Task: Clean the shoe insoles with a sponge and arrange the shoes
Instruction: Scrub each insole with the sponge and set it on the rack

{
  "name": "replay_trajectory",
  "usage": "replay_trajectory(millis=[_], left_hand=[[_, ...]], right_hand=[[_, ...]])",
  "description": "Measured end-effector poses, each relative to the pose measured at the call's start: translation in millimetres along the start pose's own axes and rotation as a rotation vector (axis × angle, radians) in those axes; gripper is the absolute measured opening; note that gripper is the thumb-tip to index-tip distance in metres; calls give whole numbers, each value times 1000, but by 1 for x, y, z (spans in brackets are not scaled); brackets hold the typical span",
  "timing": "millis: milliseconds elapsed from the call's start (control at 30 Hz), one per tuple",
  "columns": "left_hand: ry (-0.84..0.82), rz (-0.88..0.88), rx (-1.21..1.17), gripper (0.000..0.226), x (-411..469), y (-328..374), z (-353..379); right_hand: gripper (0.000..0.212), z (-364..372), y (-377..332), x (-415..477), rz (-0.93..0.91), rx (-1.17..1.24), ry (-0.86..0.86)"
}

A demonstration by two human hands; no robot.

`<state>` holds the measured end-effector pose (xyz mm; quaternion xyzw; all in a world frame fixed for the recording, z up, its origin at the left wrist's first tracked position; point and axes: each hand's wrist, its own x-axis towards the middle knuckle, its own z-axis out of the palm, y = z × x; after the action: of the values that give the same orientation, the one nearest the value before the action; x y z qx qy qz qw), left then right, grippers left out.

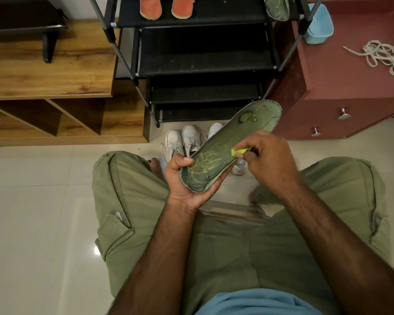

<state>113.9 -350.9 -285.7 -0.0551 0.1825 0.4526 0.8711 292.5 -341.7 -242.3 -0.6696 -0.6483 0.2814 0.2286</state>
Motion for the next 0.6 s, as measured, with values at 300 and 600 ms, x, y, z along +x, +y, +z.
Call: replay_trajectory(millis=[300,600], left_hand=[[-7,-7,33,68,1,0,-2],[-21,-25,69,72,1,-1,0]], right_hand=[[22,1,1,1,19,-30,29],[14,-3,1,12,80,79,109]])
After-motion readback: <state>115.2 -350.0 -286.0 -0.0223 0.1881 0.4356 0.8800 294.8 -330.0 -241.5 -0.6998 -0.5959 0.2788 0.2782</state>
